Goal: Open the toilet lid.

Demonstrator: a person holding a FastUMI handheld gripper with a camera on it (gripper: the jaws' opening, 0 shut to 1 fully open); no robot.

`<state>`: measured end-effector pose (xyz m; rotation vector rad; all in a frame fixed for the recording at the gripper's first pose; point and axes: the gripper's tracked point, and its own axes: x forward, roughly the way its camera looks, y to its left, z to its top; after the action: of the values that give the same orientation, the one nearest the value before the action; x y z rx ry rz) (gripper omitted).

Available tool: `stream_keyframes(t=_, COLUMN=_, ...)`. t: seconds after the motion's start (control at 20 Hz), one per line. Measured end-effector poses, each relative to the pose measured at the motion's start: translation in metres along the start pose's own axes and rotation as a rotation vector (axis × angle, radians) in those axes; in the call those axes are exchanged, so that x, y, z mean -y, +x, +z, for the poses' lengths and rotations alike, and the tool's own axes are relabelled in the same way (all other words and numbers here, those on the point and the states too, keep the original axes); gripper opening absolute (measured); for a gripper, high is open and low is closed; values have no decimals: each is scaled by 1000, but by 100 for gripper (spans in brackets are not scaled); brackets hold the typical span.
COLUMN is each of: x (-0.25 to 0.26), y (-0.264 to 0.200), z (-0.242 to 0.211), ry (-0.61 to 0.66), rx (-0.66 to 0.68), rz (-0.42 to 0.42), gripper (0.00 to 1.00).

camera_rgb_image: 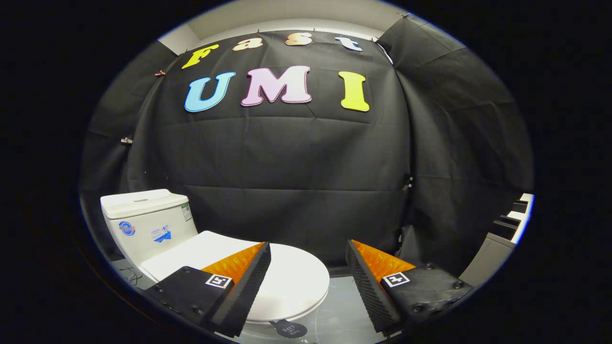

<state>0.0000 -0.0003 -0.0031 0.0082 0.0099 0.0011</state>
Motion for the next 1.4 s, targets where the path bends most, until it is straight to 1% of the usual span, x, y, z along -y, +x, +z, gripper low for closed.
stream_keyframes(t=1.2, x=1, y=1, z=-3, ry=2, rx=-12, rz=-1, gripper=98)
stream_keyframes(t=1.4, x=8, y=0, z=-15, ry=25, rx=-46, rz=-14, gripper=98)
